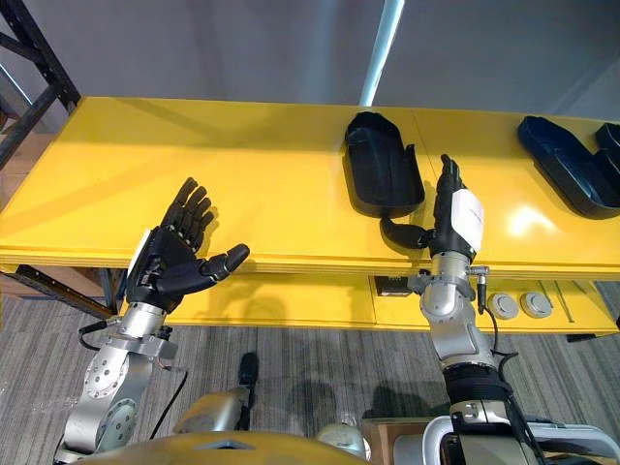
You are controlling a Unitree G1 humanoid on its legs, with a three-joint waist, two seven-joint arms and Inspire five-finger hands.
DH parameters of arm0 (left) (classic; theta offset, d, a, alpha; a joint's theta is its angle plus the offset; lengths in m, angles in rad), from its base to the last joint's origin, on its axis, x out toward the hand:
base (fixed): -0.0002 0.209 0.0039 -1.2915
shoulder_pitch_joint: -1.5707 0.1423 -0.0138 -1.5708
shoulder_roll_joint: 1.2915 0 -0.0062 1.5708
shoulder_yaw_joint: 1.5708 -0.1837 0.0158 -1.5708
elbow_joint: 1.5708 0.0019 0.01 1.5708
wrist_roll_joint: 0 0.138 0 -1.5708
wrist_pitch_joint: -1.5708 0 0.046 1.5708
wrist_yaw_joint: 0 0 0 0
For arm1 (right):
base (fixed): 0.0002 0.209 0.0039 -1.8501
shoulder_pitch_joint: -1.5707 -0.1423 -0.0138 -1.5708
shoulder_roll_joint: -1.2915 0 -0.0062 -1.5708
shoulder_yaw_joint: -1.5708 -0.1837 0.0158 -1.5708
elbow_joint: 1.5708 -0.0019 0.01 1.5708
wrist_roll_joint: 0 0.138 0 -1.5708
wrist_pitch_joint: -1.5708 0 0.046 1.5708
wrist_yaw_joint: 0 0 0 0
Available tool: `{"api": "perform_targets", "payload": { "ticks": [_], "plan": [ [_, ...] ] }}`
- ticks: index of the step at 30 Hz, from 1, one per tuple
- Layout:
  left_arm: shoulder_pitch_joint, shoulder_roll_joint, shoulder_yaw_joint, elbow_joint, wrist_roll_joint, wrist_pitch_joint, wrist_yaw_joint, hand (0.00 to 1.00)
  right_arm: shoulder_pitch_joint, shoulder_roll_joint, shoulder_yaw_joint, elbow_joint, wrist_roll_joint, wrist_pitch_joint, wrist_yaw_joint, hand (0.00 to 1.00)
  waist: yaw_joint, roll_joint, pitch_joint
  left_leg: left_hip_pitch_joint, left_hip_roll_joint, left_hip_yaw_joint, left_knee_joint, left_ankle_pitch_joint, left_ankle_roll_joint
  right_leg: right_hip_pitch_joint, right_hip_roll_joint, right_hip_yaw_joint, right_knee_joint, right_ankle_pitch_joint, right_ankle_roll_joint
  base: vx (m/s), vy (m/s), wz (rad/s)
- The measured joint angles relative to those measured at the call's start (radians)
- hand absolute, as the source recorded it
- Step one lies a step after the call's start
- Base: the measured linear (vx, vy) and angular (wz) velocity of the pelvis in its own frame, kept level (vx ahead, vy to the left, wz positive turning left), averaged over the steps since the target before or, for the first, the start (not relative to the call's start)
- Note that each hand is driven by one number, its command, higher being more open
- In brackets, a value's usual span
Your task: Walk over and take three plastic housings, then place them on the shelf
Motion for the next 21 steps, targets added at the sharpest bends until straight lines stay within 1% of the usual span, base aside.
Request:
{"api": "perform_targets", "payload": {
  "ticks": [8,14,15,17,18,19,20,21],
  "plan": [
    [0.000,0.000,0.000,0.001,0.003,0.000,-0.023,1.00,0.000,0.000,-0.002,0.003,0.022,0.000,-0.001,1.00,-0.001,0.006,-0.001,0.000,-0.005,-0.018,0.000,0.002,-0.002,0.012,0.000,-0.017,-0.001,-0.003,0.001,0.00,-0.039,0.06],
    [0.003,-0.002,0.003,0.005,0.007,0.002,-0.017,1.00,0.006,0.002,-0.005,0.000,0.025,-0.001,-0.009,1.00,-0.001,0.015,-0.002,0.001,-0.008,-0.020,0.000,0.001,-0.001,0.015,0.000,-0.020,-0.004,-0.004,0.002,0.00,-0.020,0.02],
    [0.009,-0.007,0.008,0.005,0.007,-0.003,-0.009,1.00,0.015,0.020,-0.017,-0.009,0.026,-0.003,-0.012,1.00,-0.002,0.017,-0.003,0.000,-0.011,-0.019,0.000,0.001,-0.001,0.015,0.001,-0.020,-0.009,-0.007,0.006,0.00,0.000,0.00],
    [0.031,-0.017,0.021,0.006,0.007,-0.042,0.002,1.00,0.056,0.067,-0.042,-0.063,0.025,-0.008,-0.037,1.00,-0.002,0.021,-0.005,-0.003,-0.011,-0.014,0.000,-0.001,0.000,0.015,0.005,-0.020,-0.019,-0.006,0.006,0.01,-0.017,0.00],
    [0.050,-0.025,0.031,0.006,0.009,-0.101,0.020,1.00,0.100,0.098,-0.054,-0.112,0.023,-0.025,-0.055,1.00,-0.001,0.022,-0.005,-0.004,-0.011,-0.011,0.000,-0.002,0.001,0.015,0.005,-0.020,-0.021,-0.006,0.007,0.03,-0.047,-0.01],
    [0.057,-0.036,0.049,0.004,0.013,-0.141,0.036,1.00,0.132,0.119,-0.060,-0.146,0.020,-0.038,-0.063,1.00,0.000,0.023,-0.006,-0.004,-0.011,-0.009,0.000,-0.004,0.003,0.016,0.004,-0.020,-0.021,-0.006,0.007,0.05,-0.061,-0.02],
    [0.060,-0.052,0.078,0.000,0.028,-0.197,0.072,1.00,0.165,0.149,-0.064,-0.195,0.012,-0.058,-0.077,1.00,0.000,0.023,-0.006,-0.004,-0.011,-0.006,0.000,-0.006,0.004,0.016,0.003,-0.019,-0.022,-0.005,0.006,0.05,-0.054,-0.02],
    [0.059,-0.060,0.096,-0.003,0.038,-0.224,0.094,1.00,0.178,0.162,-0.065,-0.217,0.012,-0.073,-0.081,1.00,0.000,0.024,-0.006,-0.004,-0.012,-0.005,0.000,-0.007,0.004,0.016,0.001,-0.019,-0.022,-0.005,0.006,0.06,-0.052,-0.03]
  ]
}}
